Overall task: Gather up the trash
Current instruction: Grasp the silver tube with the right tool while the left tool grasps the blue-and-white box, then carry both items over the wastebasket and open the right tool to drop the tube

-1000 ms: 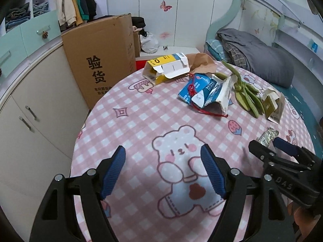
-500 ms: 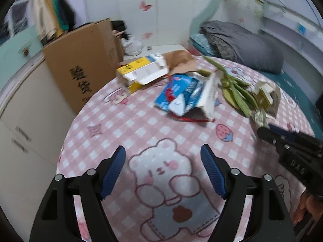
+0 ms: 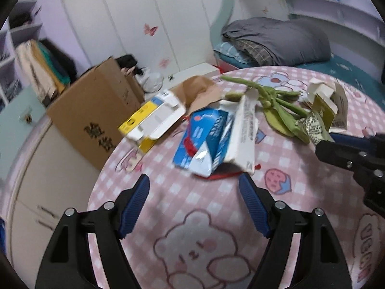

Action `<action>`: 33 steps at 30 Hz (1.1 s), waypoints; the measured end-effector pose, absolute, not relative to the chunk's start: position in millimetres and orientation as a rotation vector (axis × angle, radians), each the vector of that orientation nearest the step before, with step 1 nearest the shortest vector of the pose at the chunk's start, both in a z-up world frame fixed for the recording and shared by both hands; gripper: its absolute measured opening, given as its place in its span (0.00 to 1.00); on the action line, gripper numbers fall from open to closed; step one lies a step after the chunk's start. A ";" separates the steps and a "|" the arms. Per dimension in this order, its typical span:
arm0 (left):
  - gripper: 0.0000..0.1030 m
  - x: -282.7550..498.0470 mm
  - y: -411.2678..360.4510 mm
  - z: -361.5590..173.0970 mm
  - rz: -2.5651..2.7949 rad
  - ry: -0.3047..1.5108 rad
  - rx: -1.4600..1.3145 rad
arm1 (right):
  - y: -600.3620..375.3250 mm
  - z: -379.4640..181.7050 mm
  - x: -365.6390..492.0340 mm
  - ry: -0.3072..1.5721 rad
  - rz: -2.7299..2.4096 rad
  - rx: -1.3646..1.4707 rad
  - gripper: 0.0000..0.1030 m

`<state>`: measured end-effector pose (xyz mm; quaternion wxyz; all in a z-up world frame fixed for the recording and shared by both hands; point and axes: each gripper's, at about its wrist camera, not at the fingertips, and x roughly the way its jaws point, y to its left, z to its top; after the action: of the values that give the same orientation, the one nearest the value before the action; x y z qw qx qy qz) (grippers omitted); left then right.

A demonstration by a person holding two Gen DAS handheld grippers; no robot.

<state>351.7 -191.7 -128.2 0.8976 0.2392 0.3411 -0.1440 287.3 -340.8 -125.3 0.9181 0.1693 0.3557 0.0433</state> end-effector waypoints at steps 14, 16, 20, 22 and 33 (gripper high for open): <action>0.04 349.4 -204.5 -113.8 -0.381 0.664 0.453 | -342.9 -122.4 280.5 0.709 0.101 0.338 0.21; 0.03 343.5 -195.1 -104.5 -0.400 0.664 0.394 | -337.9 -121.0 277.6 0.707 0.109 0.338 0.20; 0.03 330.0 -171.6 -89.5 -0.426 0.662 0.290 | -324.2 -110.7 267.6 0.692 0.125 0.334 0.21; 0.03 320.9 -159.4 -84.8 -0.442 0.671 0.232 | -316.3 -102.8 263.4 0.682 0.132 0.323 0.21; 0.03 279.6 -75.9 -65.8 -0.484 0.685 -0.057 | -249.8 -66.4 239.4 0.658 0.219 0.266 0.21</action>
<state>279.6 -75.9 -65.8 0.9130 -0.0274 0.3325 -0.2349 239.4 -249.8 -66.4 0.9318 0.1301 0.3216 0.1068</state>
